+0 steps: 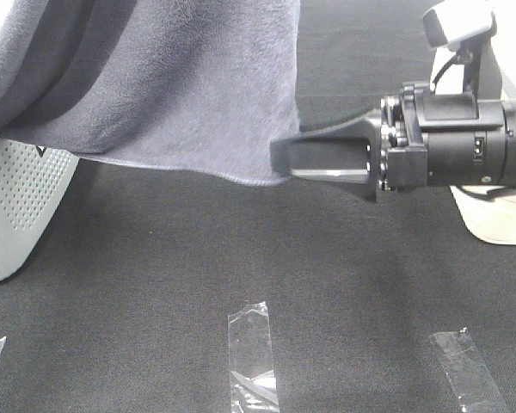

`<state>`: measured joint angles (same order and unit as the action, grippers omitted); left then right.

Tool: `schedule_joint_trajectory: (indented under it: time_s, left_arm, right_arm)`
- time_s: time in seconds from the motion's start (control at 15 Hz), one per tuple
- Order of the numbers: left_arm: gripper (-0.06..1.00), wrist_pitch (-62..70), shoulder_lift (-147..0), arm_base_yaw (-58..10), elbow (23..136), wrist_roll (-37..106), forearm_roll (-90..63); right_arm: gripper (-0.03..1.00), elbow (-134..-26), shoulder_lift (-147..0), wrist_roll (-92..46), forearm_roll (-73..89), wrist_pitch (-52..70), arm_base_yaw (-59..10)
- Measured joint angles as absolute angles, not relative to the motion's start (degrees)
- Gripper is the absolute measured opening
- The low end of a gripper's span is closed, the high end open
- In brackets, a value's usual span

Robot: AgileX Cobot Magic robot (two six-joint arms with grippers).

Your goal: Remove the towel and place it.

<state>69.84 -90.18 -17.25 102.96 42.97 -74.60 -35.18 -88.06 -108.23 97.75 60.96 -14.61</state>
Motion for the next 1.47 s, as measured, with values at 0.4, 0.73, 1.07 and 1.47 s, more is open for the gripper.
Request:
schedule_joint_trajectory:
  time_s: [0.4, 0.73, 1.07, 1.47]
  left_arm:
    - [0.0, 69.84, -90.18, -17.25, 102.96, 42.97, -74.6]
    - [0.0, 69.84, -90.18, -17.25, 102.96, 42.97, -74.6]
    - [0.0, 69.84, -90.18, -17.25, 102.96, 42.97, -74.6]
    - [0.0, 69.84, -90.18, -17.25, 102.96, 42.97, -74.6]
  right_arm:
    - [0.71, -35.18, -88.06, -107.6, 98.43, 65.15, -14.61]
    - [0.71, -35.29, -90.99, -107.66, 99.47, 64.17, -14.61]
    - [0.71, -36.61, -91.79, -109.38, 99.58, 63.48, -14.61]
    - [0.71, -39.76, -91.79, -109.03, 99.92, 62.97, -14.61]
